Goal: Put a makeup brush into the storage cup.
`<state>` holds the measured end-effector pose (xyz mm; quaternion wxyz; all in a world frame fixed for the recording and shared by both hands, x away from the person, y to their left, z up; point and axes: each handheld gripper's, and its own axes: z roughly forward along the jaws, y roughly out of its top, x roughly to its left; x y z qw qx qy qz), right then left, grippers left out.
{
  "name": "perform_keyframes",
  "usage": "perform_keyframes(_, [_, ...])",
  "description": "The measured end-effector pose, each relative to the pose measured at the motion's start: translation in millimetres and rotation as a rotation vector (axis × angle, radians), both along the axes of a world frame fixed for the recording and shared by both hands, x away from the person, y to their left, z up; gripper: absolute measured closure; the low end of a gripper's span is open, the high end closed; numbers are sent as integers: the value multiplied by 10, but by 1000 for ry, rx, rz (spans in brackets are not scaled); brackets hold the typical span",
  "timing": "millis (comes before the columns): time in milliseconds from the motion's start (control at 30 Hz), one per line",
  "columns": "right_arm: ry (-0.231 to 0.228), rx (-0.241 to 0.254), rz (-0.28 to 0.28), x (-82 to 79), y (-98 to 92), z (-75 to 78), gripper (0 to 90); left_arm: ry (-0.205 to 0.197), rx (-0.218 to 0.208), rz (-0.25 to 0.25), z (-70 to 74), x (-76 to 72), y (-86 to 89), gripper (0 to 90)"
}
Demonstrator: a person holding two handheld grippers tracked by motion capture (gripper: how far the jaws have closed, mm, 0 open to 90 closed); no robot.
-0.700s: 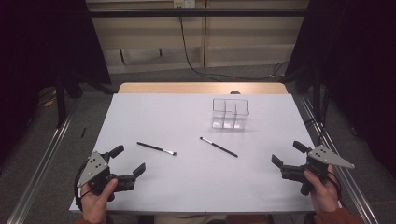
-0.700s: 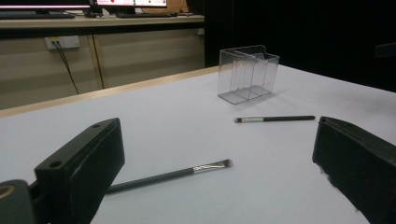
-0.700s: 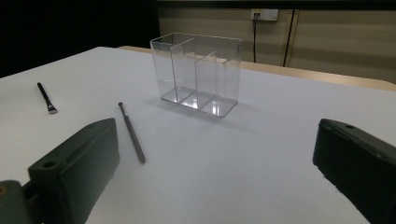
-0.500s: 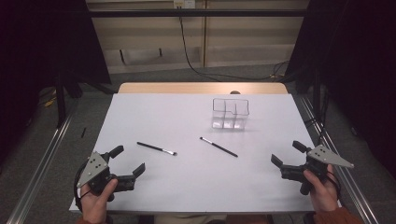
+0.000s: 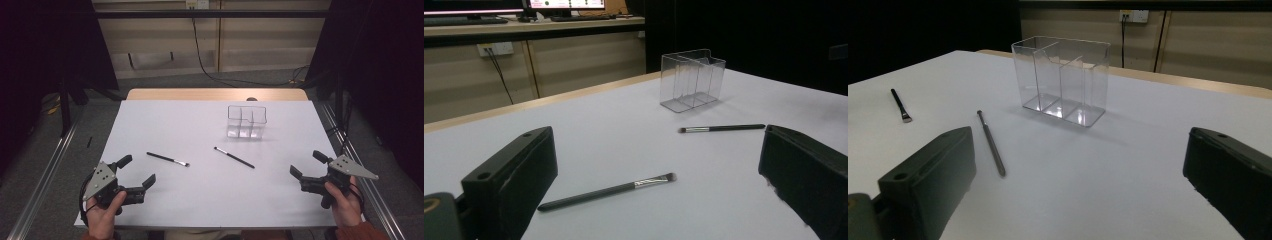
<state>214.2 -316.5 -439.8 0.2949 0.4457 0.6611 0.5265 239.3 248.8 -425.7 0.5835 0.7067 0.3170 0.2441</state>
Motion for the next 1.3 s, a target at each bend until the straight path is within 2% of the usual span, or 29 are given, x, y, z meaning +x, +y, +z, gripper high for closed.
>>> perform_keyframes(333, [0, -4, 0, -11, 0, 1, 2, -12, 17, 3, 136, 134, -22, 22])
perform_keyframes(533, [0, -4, -2, -12, -2, 2, 2, 6, 36, -25, 168, 285, -91, 22])
perform_keyframes(667, [1, -5, 0, -14, 1, 1, 2, 2, 56, -48, 191, 338, -150, 23])
perform_keyframes(867, [1, -6, 2, -15, 0, 0, 2, -7, 51, -51, 260, 440, -203, 25])
perform_keyframes(900, [1, -7, 4, -13, 1, -1, 3, -7, 63, -54, 271, 462, -209, 25])
perform_keyframes(1200, [1, -6, 10, -15, 1, -1, 3, 32, 78, -48, 296, 598, -302, 24])
perform_keyframes(1300, [1, -6, 13, -18, 1, -1, 2, 67, 97, -84, 320, 646, -331, 25])
